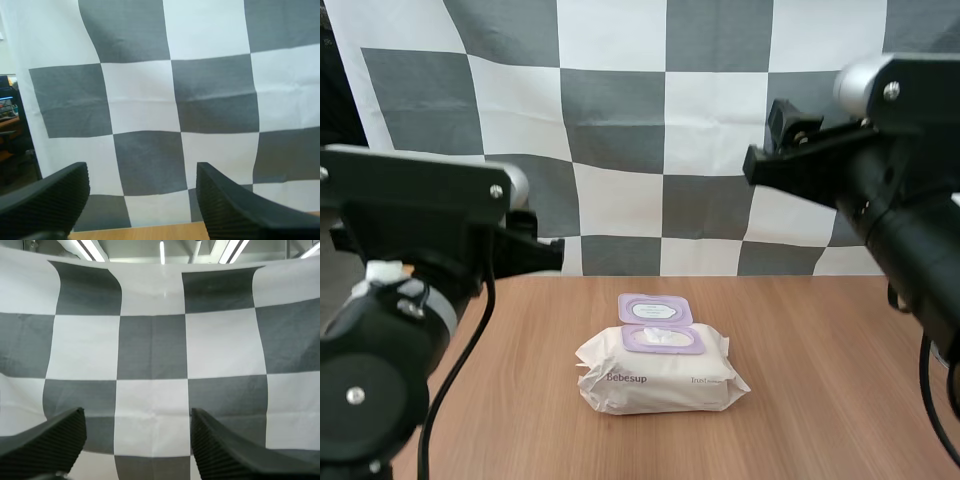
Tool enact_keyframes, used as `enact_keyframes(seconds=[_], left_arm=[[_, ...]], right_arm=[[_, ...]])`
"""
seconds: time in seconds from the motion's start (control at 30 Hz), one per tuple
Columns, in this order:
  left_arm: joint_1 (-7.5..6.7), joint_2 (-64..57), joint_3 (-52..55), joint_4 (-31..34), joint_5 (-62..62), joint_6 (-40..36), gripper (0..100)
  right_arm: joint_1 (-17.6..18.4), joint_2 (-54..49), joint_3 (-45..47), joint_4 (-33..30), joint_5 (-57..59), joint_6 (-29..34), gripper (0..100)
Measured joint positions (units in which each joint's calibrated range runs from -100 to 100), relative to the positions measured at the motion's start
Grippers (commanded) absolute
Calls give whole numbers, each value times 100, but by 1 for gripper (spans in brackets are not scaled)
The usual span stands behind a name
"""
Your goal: Open the wet wipes lid
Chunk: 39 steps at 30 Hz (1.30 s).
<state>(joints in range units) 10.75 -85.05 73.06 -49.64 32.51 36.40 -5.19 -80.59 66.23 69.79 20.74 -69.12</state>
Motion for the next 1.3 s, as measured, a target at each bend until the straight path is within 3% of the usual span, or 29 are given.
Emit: enact_keyframes(seconds=[0.13, 0.23, 0.33, 0.57, 0.9, 0.93, 1.07, 1.17, 1.23, 1.3], left_arm=[[0, -705, 728, 676, -44, -11, 100], [0, -954, 1222, 1334, -5, -11, 100], [0, -954, 1568, 1596, 129, -129, 100], [0, -954, 2196, 1550, 273, -129, 100], [0, -954, 2325, 1523, 336, -129, 100], [0, -954, 2438, 1493, 356, -129, 100], [0, -954, 2594, 562, -258, -742, 100], [0, -954, 2594, 501, -349, -882, 100], [0, -954, 2594, 463, -389, -1018, 100], [0, -954, 2594, 891, -63, -1342, 100]], right_arm=[[0, -726, 797, -551, 187, 217, 100], [0, -924, 1405, -1166, 394, 260, 100], [0, -924, 1878, -1697, 380, 308, 100], [0, -924, 2756, -2629, -664, 629, 100], [0, -924, 3092, -2724, -1266, 859, 100], [0, -924, 3377, -2078, -2315, 728, 100], [-78, -924, 3377, -1986, -1390, 764, 100], [-78, -924, 3377, -2201, -770, 764, 100], [-78, -924, 3377, -2813, -71, 754, 100], [-78, -924, 3377, -3170, -11, 774, 100]])
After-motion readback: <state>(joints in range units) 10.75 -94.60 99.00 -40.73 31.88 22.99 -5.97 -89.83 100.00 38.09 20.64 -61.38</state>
